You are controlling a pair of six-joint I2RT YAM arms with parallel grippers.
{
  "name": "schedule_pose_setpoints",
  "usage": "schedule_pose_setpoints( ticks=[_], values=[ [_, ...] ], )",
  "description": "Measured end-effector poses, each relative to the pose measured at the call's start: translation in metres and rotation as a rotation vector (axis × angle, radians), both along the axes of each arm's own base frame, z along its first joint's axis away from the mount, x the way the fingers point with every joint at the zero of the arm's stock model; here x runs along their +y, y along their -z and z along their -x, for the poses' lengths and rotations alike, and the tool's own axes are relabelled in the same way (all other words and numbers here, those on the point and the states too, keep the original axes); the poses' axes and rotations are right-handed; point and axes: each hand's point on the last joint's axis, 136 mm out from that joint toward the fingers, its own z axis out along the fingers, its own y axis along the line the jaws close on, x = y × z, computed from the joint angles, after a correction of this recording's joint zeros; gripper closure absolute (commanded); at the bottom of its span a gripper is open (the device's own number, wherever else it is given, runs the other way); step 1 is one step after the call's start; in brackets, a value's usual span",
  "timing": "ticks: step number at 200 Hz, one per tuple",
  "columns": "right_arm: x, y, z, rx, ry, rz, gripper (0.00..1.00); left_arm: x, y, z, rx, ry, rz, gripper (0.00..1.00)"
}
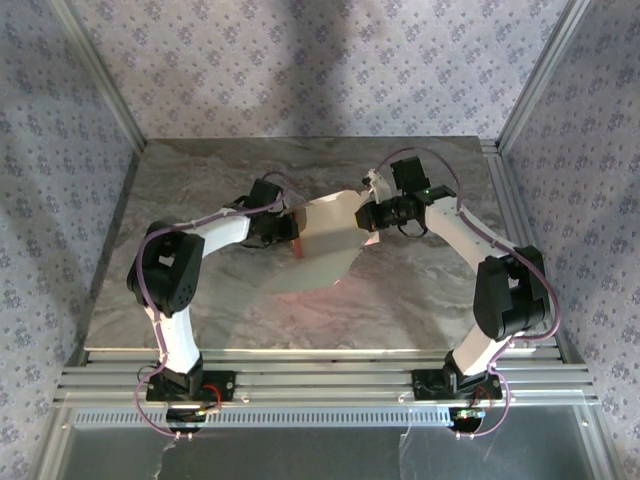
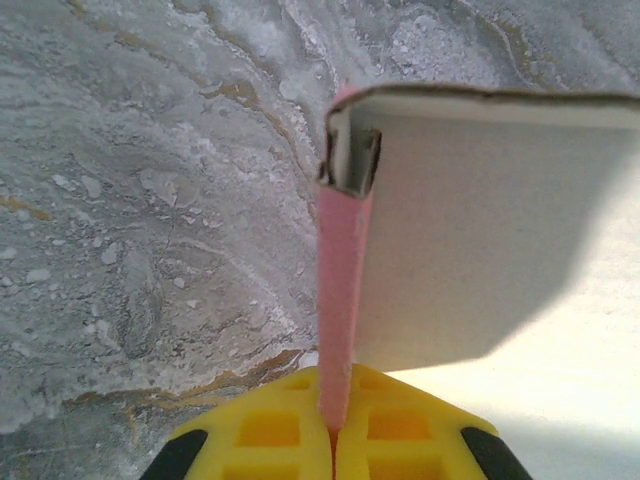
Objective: Fold the paper box
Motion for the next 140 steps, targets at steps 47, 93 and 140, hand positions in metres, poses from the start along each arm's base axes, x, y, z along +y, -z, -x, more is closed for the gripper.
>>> schedule_pose_setpoints(
  ticks=[47,93,140],
  values=[
    [0.0,0.001,0.0,0.003,0.0,0.001,1.0,0.003,0.0,0.0,-0.003,-0.029,-0.075,1.0],
    [0.0,0.003,-0.001,0.005,0.0,0.001,1.0,0.006,0.0,0.002,-0.014,-0.05,-0.153,1.0],
    [0.002,0.006,-0.001,0.01,-0.003,0.003,1.0,0.011,-0.001,0.006,-0.011,-0.066,-0.229,1.0]
  ],
)
